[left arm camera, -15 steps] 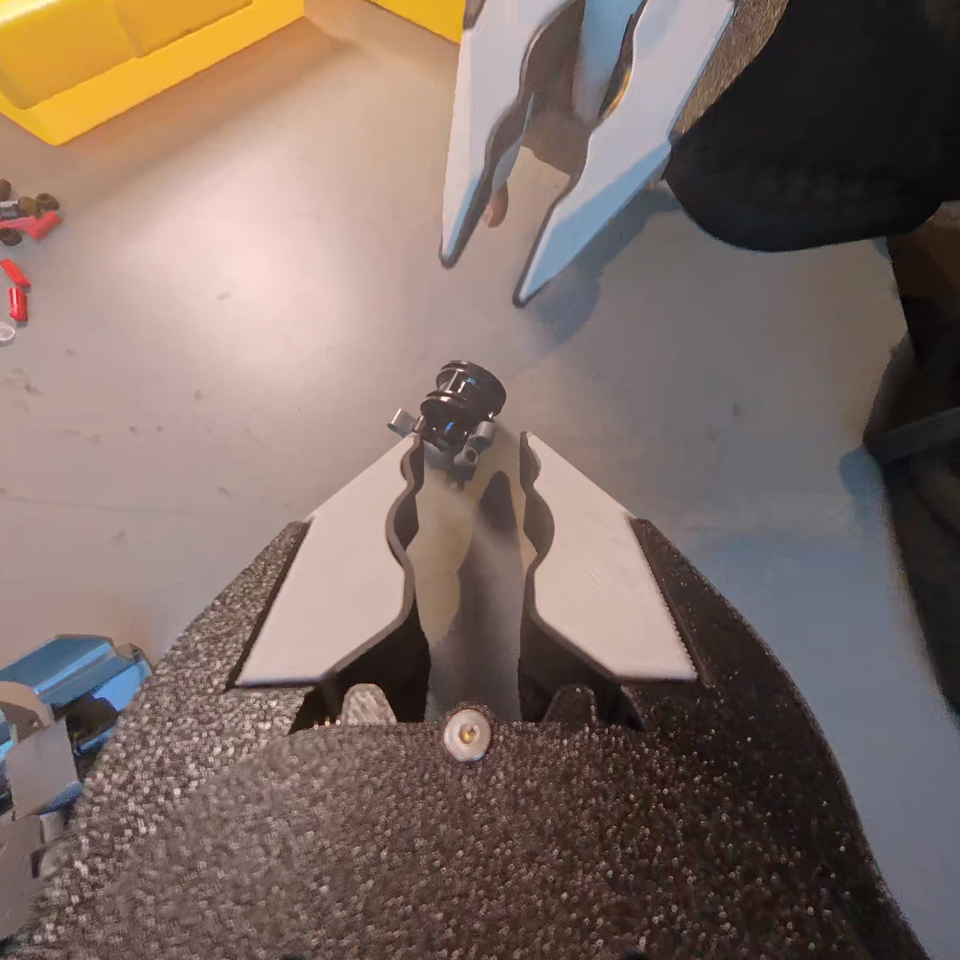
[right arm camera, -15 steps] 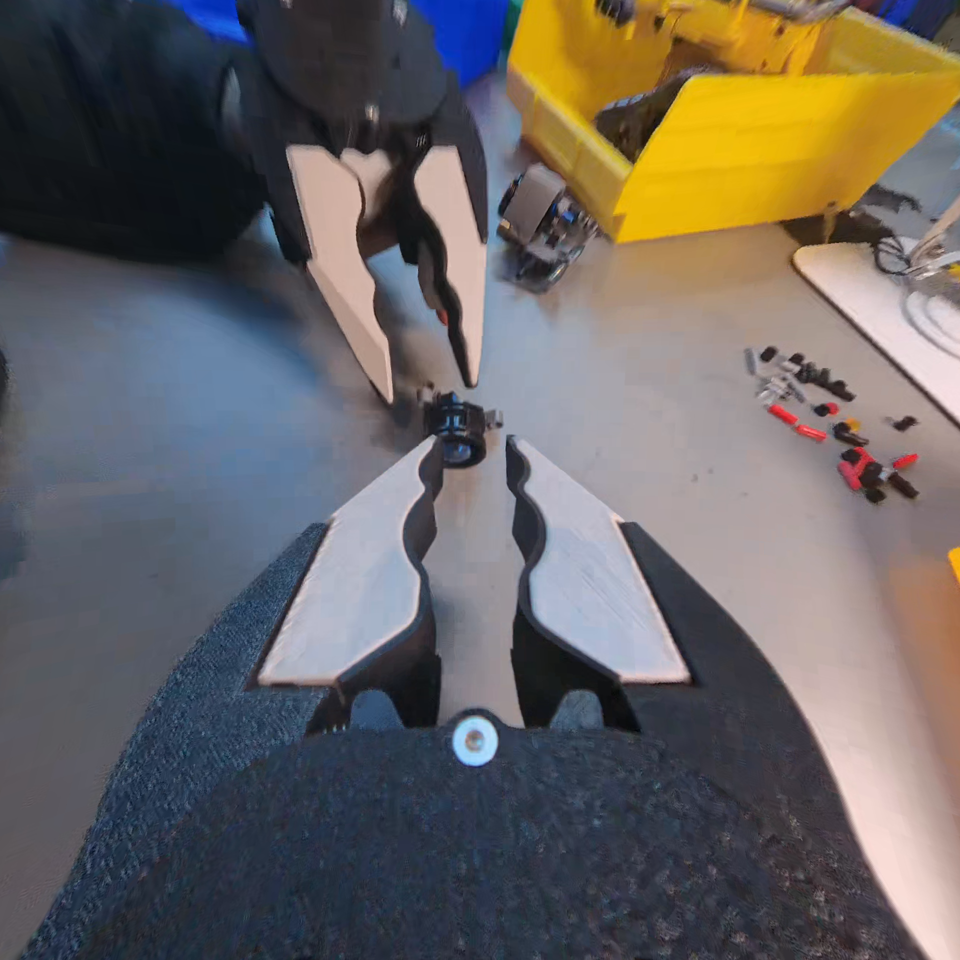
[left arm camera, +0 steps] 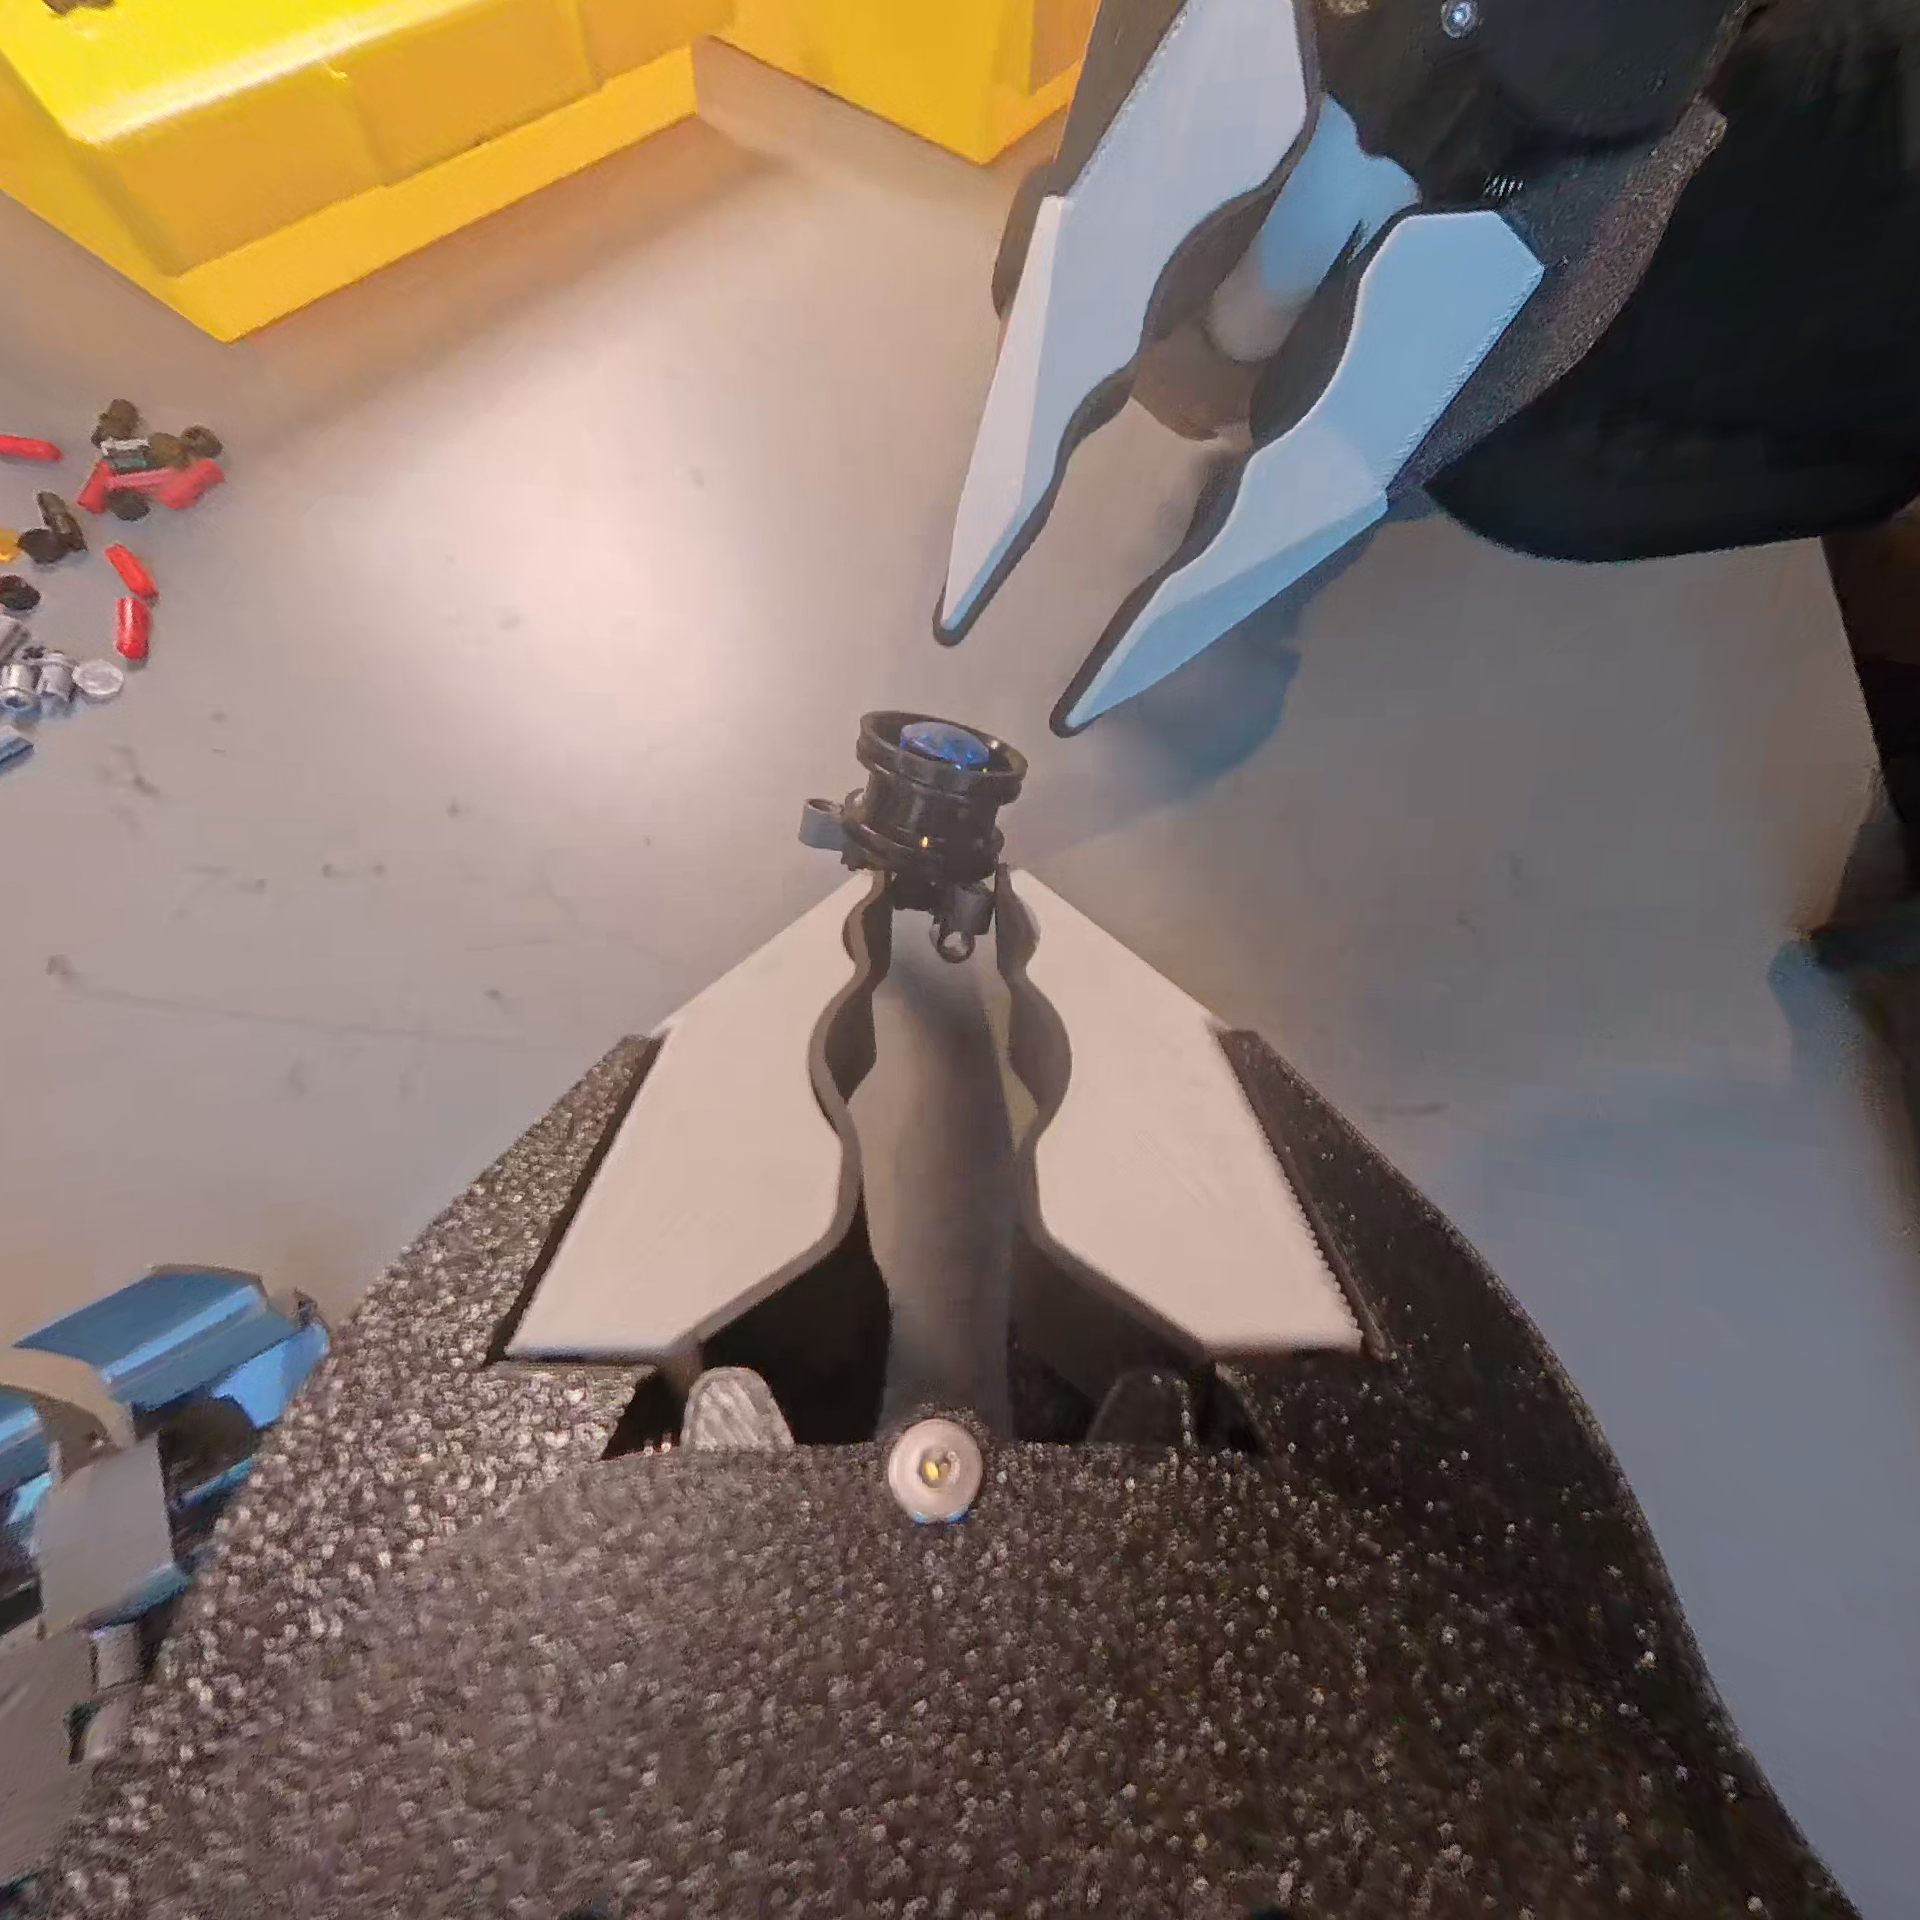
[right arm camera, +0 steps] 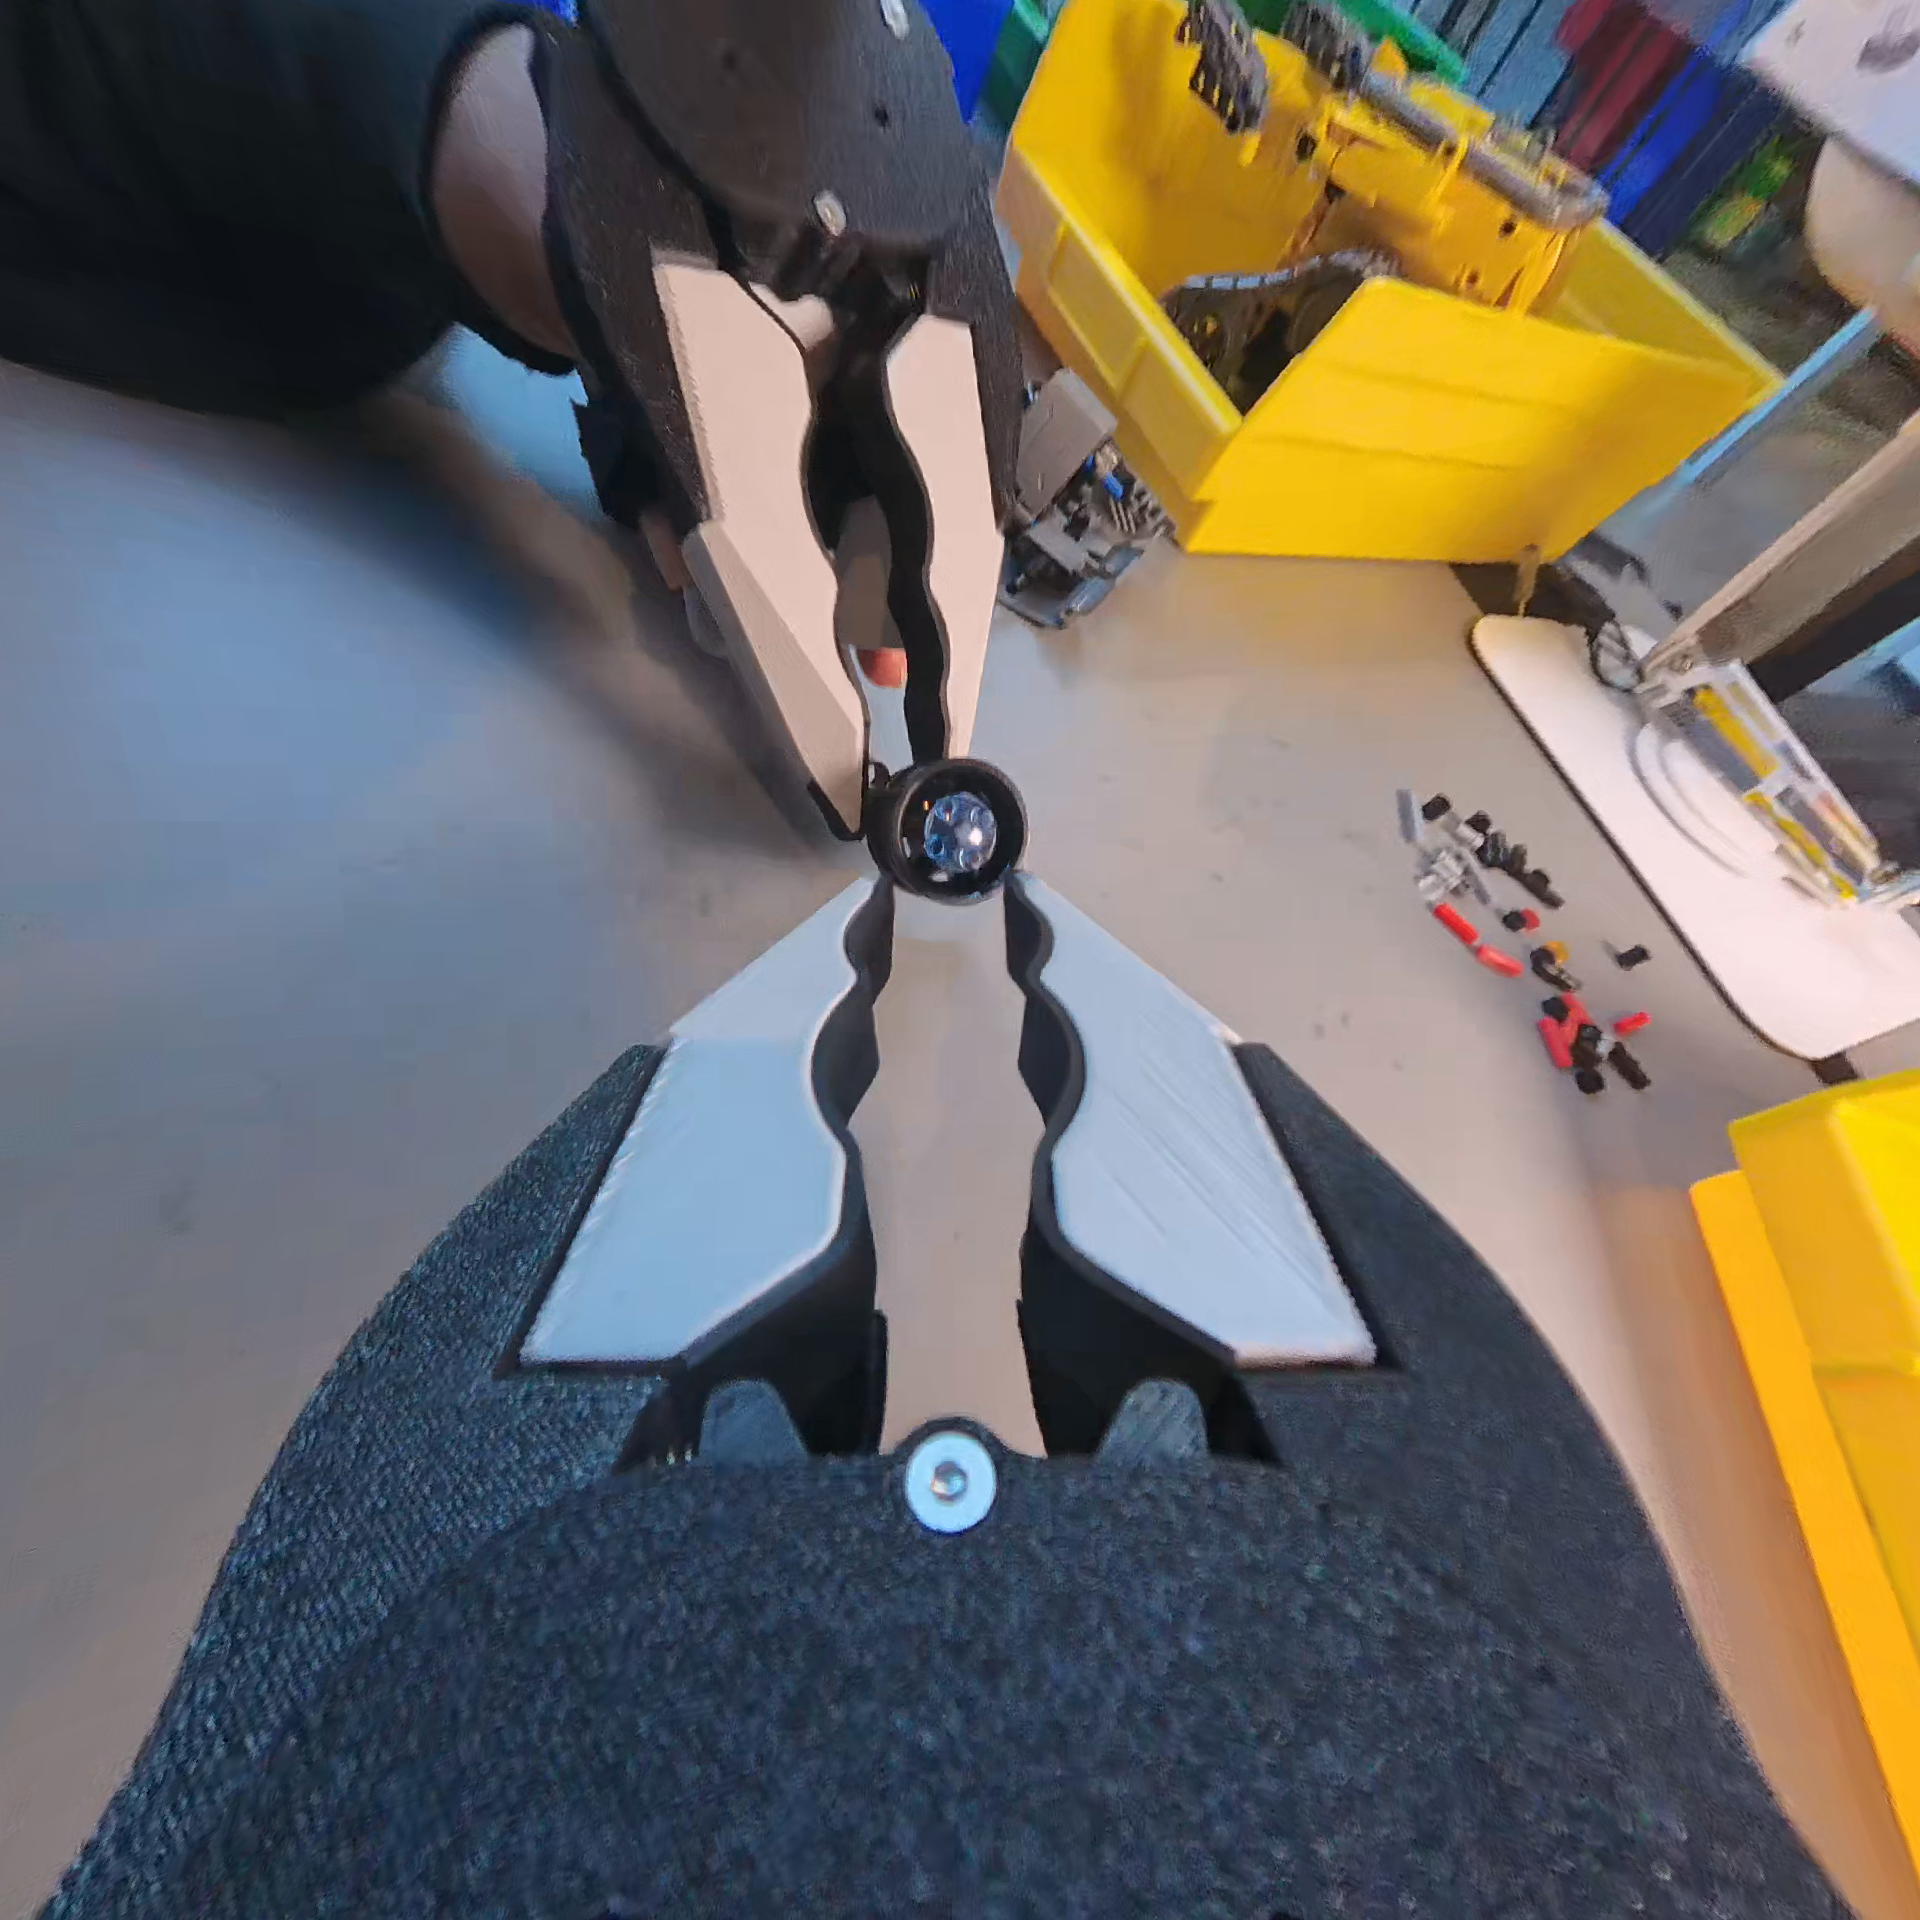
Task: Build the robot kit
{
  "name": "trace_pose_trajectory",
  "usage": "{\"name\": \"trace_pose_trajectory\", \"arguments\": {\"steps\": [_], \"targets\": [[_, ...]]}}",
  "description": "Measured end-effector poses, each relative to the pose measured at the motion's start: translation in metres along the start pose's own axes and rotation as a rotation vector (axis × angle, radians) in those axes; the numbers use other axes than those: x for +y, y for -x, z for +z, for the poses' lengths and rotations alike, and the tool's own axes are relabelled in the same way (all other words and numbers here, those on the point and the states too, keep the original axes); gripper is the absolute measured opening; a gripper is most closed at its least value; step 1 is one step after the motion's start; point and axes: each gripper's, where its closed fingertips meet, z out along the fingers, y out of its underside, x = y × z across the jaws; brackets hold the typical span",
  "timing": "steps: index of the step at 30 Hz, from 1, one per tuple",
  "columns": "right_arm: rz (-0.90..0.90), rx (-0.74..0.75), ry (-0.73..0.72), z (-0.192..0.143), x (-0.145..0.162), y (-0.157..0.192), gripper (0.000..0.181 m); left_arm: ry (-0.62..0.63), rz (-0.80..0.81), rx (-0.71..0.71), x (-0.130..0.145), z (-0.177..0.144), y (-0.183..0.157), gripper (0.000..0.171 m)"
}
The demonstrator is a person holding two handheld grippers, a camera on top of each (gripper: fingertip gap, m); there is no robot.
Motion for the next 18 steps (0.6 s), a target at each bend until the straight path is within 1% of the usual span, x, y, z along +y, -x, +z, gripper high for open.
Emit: {"name": "trace_pose_trajectory", "arguments": {"steps": [3, 6, 10, 13, 15, 18], "targets": [[-0.078, 0.012, -0.036, 0.001, -0.008, 0.006, 0.021, -0.020, -0.091, 0.056, -0.003, 0.002, -0.005, 0.018], [-0.186, 0.066, -0.042, 0.004, -0.011, 0.007, 0.023, -0.079, -0.233, 0.145, -0.013, 0.000, -0.011, 0.018], [-0.275, 0.113, -0.069, 0.001, -0.020, 0.006, 0.022, -0.149, -0.418, 0.259, -0.021, -0.006, -0.015, 0.018], [-0.345, 0.128, -0.063, 0.001, -0.021, 0.009, 0.021, -0.161, -0.518, 0.333, -0.022, -0.009, -0.018, 0.017], [-0.356, 0.112, -0.048, 0.003, -0.018, 0.011, 0.033, -0.164, -0.565, 0.371, -0.022, -0.009, -0.020, 0.017], [-0.308, 0.078, -0.051, 0.003, -0.017, 0.013, 0.041, -0.157, -0.573, 0.390, -0.020, -0.011, -0.022, 0.017]]}}
